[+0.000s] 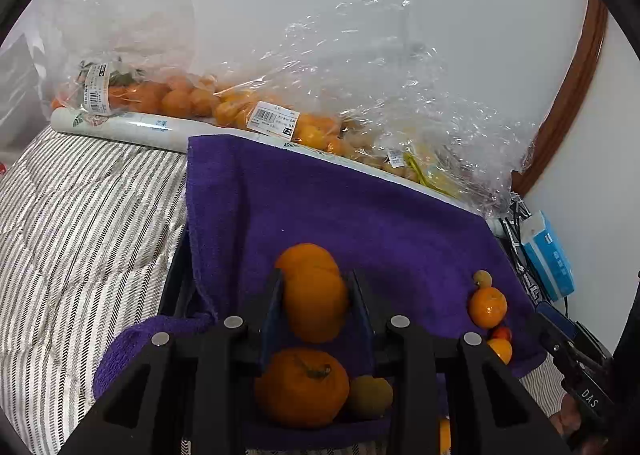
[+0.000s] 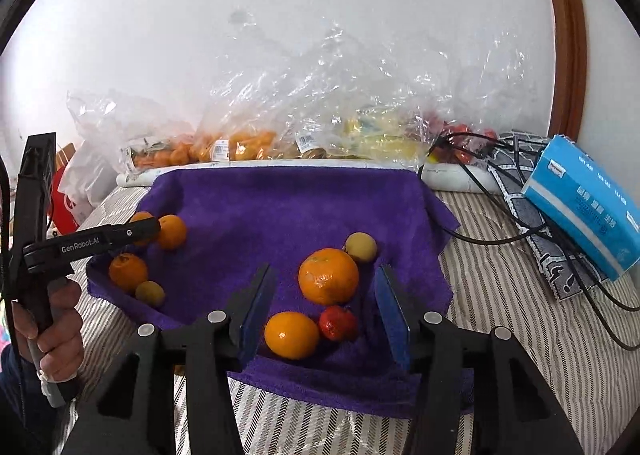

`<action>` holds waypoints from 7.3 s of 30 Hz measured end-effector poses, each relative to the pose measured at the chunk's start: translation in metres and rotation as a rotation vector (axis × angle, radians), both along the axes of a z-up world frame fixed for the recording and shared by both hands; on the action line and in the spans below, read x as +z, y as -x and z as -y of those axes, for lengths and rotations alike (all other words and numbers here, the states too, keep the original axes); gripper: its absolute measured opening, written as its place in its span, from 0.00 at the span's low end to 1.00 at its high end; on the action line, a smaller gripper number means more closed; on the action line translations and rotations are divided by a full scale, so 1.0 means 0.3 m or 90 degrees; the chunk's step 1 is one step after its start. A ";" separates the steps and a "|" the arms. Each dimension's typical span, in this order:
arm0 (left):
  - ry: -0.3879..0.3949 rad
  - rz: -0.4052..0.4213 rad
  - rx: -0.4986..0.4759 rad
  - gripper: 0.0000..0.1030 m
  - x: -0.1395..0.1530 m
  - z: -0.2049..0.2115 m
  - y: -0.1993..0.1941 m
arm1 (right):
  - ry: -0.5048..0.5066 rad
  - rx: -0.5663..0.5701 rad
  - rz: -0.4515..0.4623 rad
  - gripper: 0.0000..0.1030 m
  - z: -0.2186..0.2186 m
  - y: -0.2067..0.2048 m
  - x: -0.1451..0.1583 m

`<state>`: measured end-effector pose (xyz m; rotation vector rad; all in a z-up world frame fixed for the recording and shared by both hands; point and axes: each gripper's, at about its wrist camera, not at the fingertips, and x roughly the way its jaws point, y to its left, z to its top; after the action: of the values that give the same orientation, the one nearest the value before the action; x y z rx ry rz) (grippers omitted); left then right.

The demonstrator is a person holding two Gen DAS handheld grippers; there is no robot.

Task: Organize fruits
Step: 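Open the left tool to release the orange onto the towel, then grasp an orange on the bedspread with the right tool, then lift the orange with the right tool while the left tool approaches another orange, then grasp an orange with the left tool while the right tool carries its orange over the towel, then lower both held oranges onto the purple towel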

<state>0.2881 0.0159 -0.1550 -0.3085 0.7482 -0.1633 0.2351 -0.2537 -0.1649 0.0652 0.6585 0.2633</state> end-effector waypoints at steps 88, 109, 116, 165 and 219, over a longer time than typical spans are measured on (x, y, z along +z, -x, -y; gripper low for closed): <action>-0.091 0.043 -0.163 0.52 0.041 0.057 0.415 | 0.037 -0.112 -0.020 0.36 0.055 0.393 -0.043; -0.058 -0.012 -0.145 0.54 0.004 0.120 0.345 | -0.010 -0.094 -0.007 0.36 0.082 0.408 -0.039; -0.057 -0.022 -0.143 0.54 -0.006 0.139 0.332 | -0.010 -0.090 0.000 0.36 0.082 0.413 -0.036; -0.058 0.016 -0.098 0.43 0.141 0.116 0.329 | -0.054 -0.034 0.041 0.36 0.020 0.385 0.091; -0.033 0.011 -0.033 0.43 0.012 0.008 0.001 | 0.003 0.007 -0.049 0.36 -0.168 -0.142 -0.012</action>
<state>0.2877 0.0135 -0.1515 -0.2380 0.7428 -0.1945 0.2777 -0.2034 -0.1684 0.0667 0.7358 0.2714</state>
